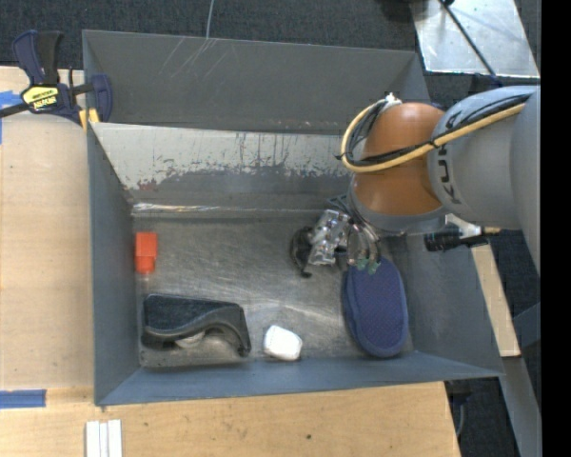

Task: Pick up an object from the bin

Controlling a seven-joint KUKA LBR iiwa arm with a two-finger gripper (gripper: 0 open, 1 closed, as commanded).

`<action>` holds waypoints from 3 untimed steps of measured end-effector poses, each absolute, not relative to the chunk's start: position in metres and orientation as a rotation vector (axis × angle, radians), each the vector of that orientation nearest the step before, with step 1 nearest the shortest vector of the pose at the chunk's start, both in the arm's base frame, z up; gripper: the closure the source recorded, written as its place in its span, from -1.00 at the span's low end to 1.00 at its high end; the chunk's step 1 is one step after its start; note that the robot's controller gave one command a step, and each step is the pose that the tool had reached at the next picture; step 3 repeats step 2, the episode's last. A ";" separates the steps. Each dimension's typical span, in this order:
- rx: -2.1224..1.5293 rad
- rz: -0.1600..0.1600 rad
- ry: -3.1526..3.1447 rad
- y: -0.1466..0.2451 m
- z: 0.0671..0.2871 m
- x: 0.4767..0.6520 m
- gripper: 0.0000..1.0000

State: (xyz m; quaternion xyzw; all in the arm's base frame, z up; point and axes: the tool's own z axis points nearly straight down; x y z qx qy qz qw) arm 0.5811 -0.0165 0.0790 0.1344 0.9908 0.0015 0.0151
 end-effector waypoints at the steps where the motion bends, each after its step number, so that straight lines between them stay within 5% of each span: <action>1: 0.268 0.000 3.119 -0.010 0.194 0.566 1.00; 2: 0.316 0.002 3.115 -0.004 0.243 0.583 1.00; 3: 0.316 0.002 3.115 -0.004 0.243 0.583 1.00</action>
Offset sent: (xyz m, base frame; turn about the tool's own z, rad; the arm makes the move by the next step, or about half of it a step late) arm -0.0178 0.0075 0.1092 -0.0981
